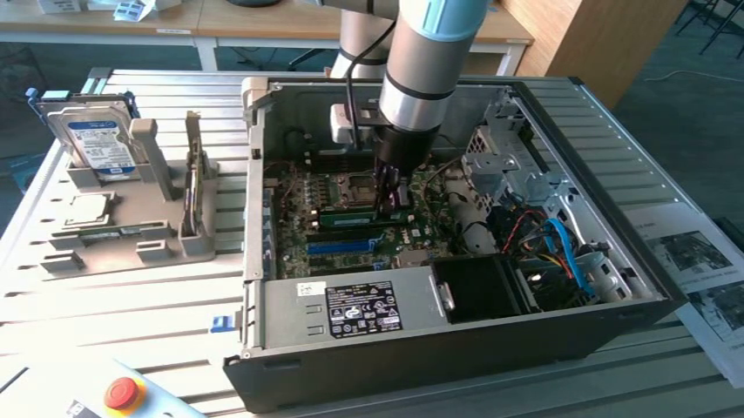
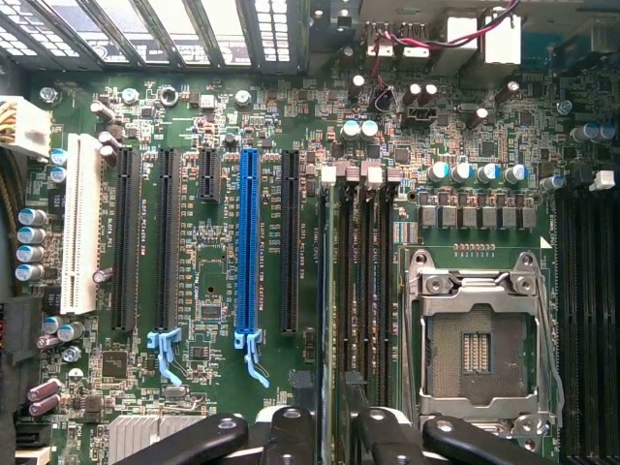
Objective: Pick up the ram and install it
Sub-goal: 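Insert the ram into the slot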
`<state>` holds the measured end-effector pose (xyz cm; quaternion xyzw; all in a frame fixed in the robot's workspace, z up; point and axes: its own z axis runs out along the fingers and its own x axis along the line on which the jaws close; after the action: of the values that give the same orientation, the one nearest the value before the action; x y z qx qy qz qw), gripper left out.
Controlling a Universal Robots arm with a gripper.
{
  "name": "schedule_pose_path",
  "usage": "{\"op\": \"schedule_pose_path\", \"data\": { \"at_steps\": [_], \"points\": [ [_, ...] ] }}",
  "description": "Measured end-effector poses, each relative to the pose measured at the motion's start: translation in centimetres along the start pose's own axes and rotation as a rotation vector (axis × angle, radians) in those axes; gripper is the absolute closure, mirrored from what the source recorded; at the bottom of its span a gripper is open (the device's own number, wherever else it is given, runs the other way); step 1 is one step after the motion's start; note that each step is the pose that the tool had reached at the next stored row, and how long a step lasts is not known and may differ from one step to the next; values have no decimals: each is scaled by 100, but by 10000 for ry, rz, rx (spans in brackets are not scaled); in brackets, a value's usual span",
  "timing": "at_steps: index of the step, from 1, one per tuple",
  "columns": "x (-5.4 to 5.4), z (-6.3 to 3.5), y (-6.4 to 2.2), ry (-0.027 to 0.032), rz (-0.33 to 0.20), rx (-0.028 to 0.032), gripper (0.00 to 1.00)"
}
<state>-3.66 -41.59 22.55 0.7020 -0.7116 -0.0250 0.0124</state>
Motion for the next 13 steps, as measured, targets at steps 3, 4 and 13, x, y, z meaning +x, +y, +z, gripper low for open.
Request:
{"op": "schedule_pose_path", "data": {
  "at_steps": [3,4,13],
  "points": [
    [0,0,0,1,0,0,75],
    [0,0,0,1,0,0,75],
    [-2,-102,6,2,0,0,75]
  ]
}}
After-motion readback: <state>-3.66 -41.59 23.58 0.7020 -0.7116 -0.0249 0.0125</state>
